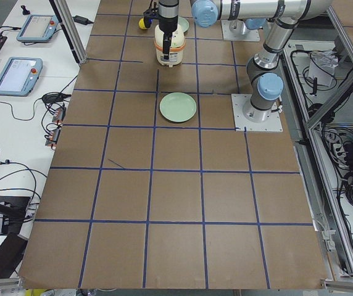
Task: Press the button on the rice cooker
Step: 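Lower the right gripper onto the green button on the cooker lid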
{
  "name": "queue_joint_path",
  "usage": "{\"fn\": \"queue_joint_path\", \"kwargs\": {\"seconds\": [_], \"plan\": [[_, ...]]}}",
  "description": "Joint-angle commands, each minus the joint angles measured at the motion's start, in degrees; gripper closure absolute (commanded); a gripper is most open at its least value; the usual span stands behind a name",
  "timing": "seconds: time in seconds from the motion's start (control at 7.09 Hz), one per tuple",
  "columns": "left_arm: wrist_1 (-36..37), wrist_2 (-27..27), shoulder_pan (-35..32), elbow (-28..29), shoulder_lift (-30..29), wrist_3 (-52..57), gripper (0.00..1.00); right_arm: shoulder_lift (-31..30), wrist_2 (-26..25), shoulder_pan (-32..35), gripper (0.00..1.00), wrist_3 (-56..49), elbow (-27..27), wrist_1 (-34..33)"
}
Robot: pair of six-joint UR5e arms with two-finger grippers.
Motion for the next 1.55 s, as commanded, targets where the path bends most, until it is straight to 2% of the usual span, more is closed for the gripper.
{"fn": "queue_joint_path", "kwargs": {"seconds": [0.0,1.41], "plan": [[0.00,0.00,0.00,0.00,0.05,0.00,0.00,0.64,0.06,0.70,0.92,0.24,-0.08,-0.15],[0.00,0.00,0.00,0.00,-0.03,0.00,0.00,1.44,0.50,0.79,0.91,0.24,0.54,-1.74]]}}
